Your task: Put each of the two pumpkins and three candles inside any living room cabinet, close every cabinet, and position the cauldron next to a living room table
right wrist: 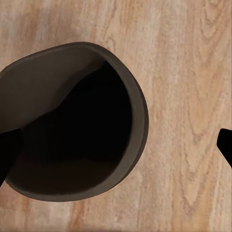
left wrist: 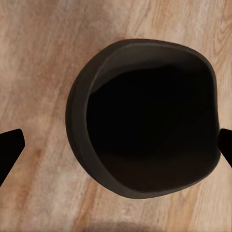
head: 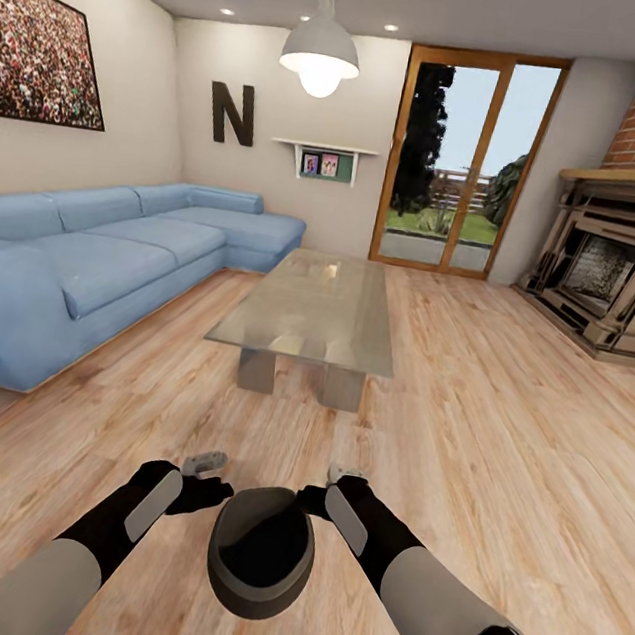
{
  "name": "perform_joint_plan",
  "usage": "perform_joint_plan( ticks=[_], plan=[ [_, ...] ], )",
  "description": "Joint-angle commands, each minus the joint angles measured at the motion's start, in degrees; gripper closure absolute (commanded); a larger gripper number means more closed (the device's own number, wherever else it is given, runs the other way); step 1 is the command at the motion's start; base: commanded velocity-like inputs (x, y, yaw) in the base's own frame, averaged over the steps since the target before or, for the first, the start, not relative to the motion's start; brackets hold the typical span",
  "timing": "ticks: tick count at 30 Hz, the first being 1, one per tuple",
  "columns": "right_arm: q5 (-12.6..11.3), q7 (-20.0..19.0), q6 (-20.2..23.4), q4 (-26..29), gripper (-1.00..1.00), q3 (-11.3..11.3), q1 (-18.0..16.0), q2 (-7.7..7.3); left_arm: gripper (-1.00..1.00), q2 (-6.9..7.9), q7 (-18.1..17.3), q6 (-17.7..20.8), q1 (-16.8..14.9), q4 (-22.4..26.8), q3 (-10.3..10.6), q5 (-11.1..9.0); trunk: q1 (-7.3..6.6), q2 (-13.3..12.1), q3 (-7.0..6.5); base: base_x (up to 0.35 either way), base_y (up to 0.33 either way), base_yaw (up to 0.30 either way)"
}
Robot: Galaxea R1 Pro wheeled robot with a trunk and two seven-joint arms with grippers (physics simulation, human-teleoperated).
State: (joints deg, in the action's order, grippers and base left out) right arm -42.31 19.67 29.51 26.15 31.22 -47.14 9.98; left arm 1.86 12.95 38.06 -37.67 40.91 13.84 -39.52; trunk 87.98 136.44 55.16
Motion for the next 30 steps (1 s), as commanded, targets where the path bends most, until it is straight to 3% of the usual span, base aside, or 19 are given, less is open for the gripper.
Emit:
perform_joint_plan(
  ticks=[1, 17, 24, 30],
  plan=[
    [-0.6, 0.5, 0.1, 0.1, -1.0, 0.4, -0.1, -0.05, -1.0, 0.07, 0.5, 0.1, 0.0, 0.1, 0.3, -0.6, 0.21, 0.4, 0.24, 0.0, 0.0, 0.0],
    [-0.5, 0.5, -0.2, 0.0, -1.0, 0.4, -0.1, -0.05, -1.0, 0.15, 0.5, 0.1, 0.0, 0.3, 0.4, -0.6, 3.7, 6.8, 3.12, 0.0, 0.0, 0.0],
    [-0.5, 0.4, -0.5, 0.0, -1.0, 0.4, -0.1, 0.02, -1.0, 0.46, -4.1, 0.0, 0.0, 0.5, 0.3, 0.1, 3.88, 6.9, 4.67, 0.0, 0.0, 0.0],
    [-0.6, 0.4, -2.3, 0.0, -1.0, 0.4, -0.1, 0.02, -1.0, 0.99, -5.0, 0.1, 0.0, 0.5, 0.3, 0.1, 4.03, 7.0, 6.0, 0.0, 0.0, 0.0]
  ],
)
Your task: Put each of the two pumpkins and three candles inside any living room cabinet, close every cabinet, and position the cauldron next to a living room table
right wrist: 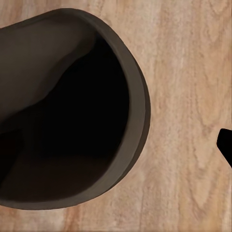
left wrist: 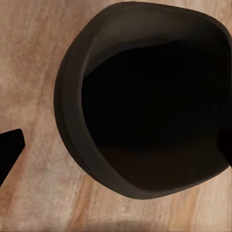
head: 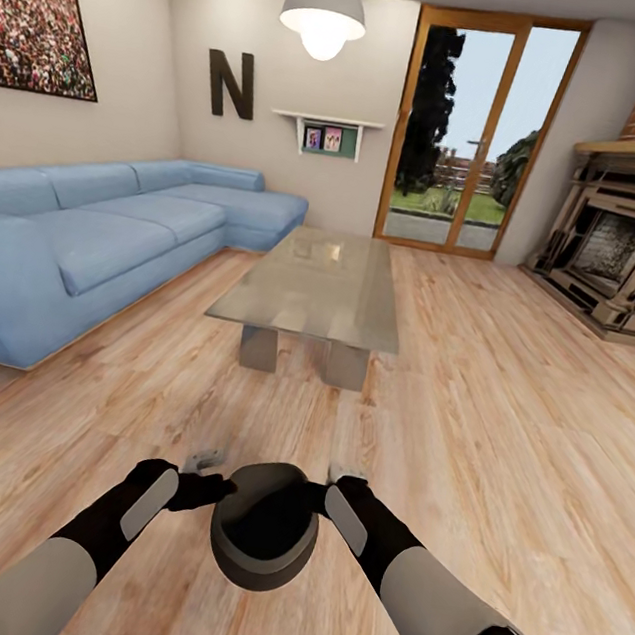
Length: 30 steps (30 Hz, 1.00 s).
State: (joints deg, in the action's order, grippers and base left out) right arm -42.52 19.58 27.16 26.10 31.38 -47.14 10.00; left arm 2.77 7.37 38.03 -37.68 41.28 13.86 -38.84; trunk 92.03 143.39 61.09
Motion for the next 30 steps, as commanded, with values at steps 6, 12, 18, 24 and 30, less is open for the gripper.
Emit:
perform_joint_plan(
  ticks=[6, 12, 18, 24, 30],
  plan=[
    [-0.5, 0.5, -1.5, 0.0, -1.0, 0.3, -0.1, 0.0, -1.0, 0.13, 0.5, 0.1, 0.0, 0.1, 0.3, -0.6, 0.14, 0.1, 1.39, 0.0, 0.0, 0.0],
    [-0.5, 0.5, -1.7, 0.0, -1.0, 0.3, -0.1, 0.0, -1.0, 0.13, 0.5, 0.1, 0.0, 0.1, 0.3, -0.6, 0.29, 0.2, 2.72, 0.0, 0.0, 0.0],
    [-0.6, 0.5, -1.8, 0.0, -1.0, 0.3, -0.1, 0.0, -1.0, 0.13, 0.5, 0.1, 0.0, 0.1, 0.3, -0.6, 0.45, 0.3, 4.05, 0.0, 0.0, 0.0],
    [-0.5, 0.5, -1.8, 0.0, -1.0, 0.3, -0.1, 0.0, -1.0, 0.13, 0.5, 0.1, 0.0, 0.1, 0.3, -0.6, 0.6, 0.4, 5.38, 0.0, 0.0, 0.0],
    [-0.5, 0.5, -1.8, 0.0, -1.0, 0.3, -0.1, 0.0, -1.0, 0.13, 0.5, 0.1, 0.0, 0.1, 0.3, -0.6, 0.76, 0.4, 6.71, 0.0, 0.0, 0.0]
  ],
)
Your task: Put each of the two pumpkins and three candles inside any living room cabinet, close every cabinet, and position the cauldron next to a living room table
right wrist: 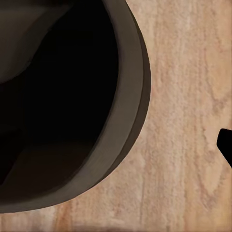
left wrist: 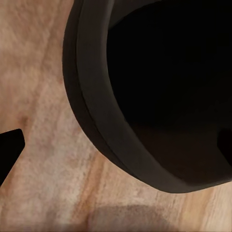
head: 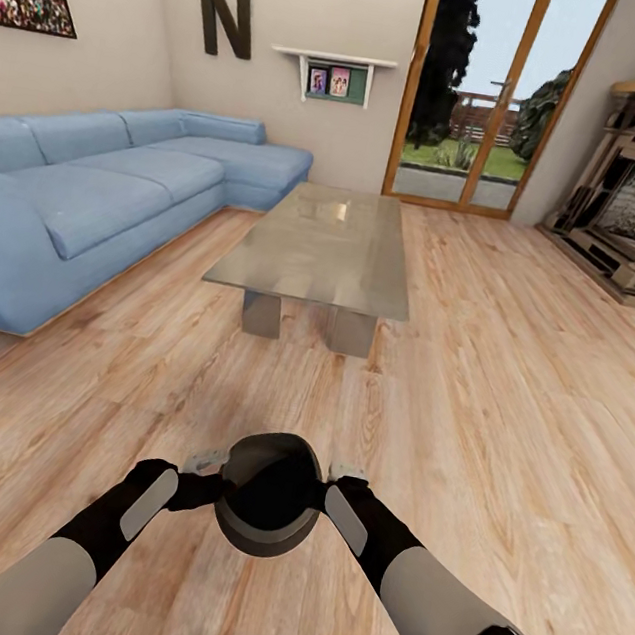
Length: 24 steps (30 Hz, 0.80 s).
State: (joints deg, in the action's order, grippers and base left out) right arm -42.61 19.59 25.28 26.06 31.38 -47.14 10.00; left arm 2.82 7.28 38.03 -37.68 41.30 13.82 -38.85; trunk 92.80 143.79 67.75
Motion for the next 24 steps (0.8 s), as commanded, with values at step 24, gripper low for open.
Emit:
perform_joint_plan(
  ticks=[24],
  plan=[
    [-0.4, 0.5, 0.1, 0.0, -1.0, 0.3, -0.1, 0.0, -1.0, 0.16, 0.5, 0.1, 0.0, 0.2, 0.2, -0.7, -0.02, 0.0, 0.06, 0.083, 0.019, 0.0]
  ],
)
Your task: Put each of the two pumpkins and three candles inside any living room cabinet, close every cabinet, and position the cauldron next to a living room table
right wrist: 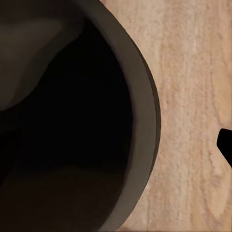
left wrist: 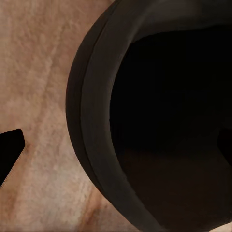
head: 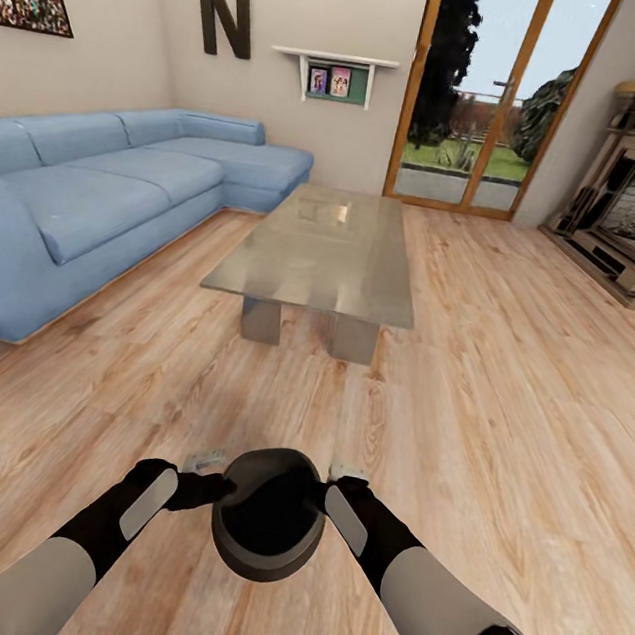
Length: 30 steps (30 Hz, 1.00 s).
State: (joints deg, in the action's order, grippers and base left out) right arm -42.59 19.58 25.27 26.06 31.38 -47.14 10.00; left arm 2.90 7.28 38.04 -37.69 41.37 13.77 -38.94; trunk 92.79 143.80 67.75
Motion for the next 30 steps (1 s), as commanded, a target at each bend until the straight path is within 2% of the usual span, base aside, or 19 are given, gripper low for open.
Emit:
perform_joint_plan(
  ticks=[1, 13, 17, 23, 30],
  plan=[
    [-0.4, 0.5, 0.1, 0.0, -1.0, 0.3, -0.1, 0.0, -1.0, 0.08, 0.5, 0.1, 0.0, 0.1, 0.3, -0.6, 0.0, 0.0, 0.05, 0.058, 0.026, 0.0],
    [-0.4, 0.5, -0.1, 0.0, -1.0, 0.3, -0.1, 0.0, -1.0, 0.21, 0.5, 0.0, 0.0, 0.1, 0.3, -0.5, 0.0, 0.0, 0.05, 0.009, 0.004, 0.0],
    [-0.5, 0.5, -2.6, -0.4, -1.0, 0.3, 0.0, 0.0, -1.0, 0.25, 0.6, 0.0, 0.0, 0.1, 0.3, -0.5, 0.0, 0.0, 0.05, 0.0, 0.0, 0.0],
    [-0.3, 0.5, -7.5, -4.7, -1.0, 0.8, 0.0, 0.0, -1.0, 0.26, 0.6, 0.0, 0.0, 0.1, 0.3, -0.6, 0.0, 0.0, 0.05, 0.0, 0.0, 0.0],
    [-0.4, 0.5, -8.9, -5.5, -1.0, 1.0, 0.0, 0.0, -1.0, 0.26, 0.5, 0.0, 0.0, 0.1, 0.3, -0.6, 0.18, 0.1, 1.6, 0.0, 0.0, 0.0]
  ],
)
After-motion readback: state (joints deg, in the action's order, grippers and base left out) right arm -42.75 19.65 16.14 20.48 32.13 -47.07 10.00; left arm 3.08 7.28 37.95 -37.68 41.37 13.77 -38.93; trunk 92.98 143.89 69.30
